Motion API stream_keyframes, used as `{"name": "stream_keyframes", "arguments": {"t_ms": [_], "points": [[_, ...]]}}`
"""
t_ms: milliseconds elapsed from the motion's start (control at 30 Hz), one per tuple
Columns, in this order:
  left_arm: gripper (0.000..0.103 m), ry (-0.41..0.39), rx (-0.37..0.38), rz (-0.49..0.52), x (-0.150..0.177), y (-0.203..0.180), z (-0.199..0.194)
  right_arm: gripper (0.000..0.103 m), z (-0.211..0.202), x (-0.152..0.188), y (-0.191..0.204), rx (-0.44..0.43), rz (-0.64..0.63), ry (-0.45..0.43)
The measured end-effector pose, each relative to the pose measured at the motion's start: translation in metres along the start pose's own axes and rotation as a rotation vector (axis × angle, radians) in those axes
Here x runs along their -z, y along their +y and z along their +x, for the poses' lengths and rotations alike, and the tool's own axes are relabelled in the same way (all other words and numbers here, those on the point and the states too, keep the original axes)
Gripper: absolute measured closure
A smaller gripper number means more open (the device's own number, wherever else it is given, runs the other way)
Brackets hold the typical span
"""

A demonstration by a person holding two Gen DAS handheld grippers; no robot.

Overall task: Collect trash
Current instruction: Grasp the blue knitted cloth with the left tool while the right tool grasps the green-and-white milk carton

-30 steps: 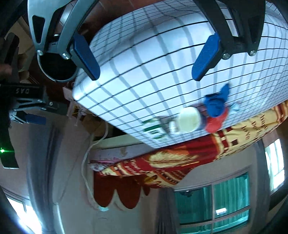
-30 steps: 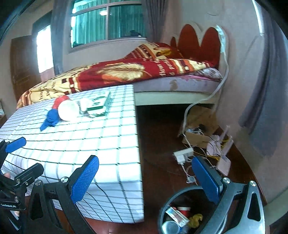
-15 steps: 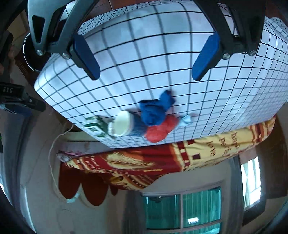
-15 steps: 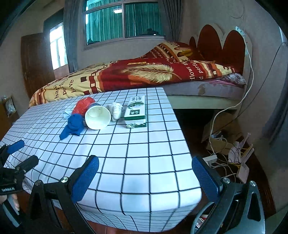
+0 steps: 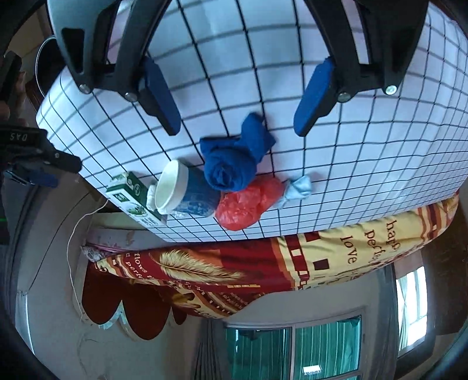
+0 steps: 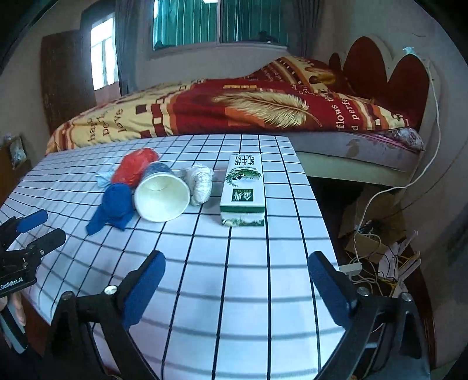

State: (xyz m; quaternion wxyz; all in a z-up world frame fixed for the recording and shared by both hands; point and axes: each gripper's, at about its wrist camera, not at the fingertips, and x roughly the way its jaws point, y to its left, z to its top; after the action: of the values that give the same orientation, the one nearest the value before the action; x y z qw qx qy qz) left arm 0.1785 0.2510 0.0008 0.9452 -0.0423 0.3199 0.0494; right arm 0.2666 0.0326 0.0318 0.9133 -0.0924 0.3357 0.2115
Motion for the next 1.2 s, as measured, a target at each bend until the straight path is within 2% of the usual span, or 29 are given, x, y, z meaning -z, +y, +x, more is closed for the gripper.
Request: {"name": "stream_keyframes", "arguments": {"t_ms": [200, 433, 600, 700, 733, 833, 1000, 1200], "points": [[0.022, 0.050, -0.006, -0.005, -0.016, -0.001, 0.039, 0.007, 0.042, -0.024, -0.002, 0.009, -0.015, 0.060], [0.022, 0.098, 0.006, -0.005, -0.027, -0.002, 0.068, 0.014, 0.088, -0.045, 0.000, 0.016, -0.025, 0.121], [0.022, 0.139, 0.005, -0.005, -0.031, -0.002, 0.084, 0.025, 0.111, -0.053, 0.001, 0.008, -0.012, 0.167], [0.036, 0.170, 0.016, -0.015, -0.030, 0.000, 0.092, 0.046, 0.117, -0.052, 0.001, -0.011, -0.001, 0.192], [0.047, 0.175, 0.027, -0.019, -0.029, 0.000, 0.093, 0.046, 0.116, -0.051, 0.000, -0.013, 0.005, 0.186], [0.058, 0.135, 0.049, -0.037, -0.029, 0.003, 0.082, 0.047, 0.104, -0.047, -0.003, -0.015, 0.012, 0.160], [0.061, 0.069, 0.058, -0.036, -0.022, 0.005, 0.057, 0.047, 0.073, -0.034, -0.008, -0.011, 0.008, 0.115], [0.061, 0.036, 0.072, -0.007, -0.012, -0.008, 0.029, 0.047, 0.028, -0.012, -0.007, 0.005, -0.019, 0.068]]}}
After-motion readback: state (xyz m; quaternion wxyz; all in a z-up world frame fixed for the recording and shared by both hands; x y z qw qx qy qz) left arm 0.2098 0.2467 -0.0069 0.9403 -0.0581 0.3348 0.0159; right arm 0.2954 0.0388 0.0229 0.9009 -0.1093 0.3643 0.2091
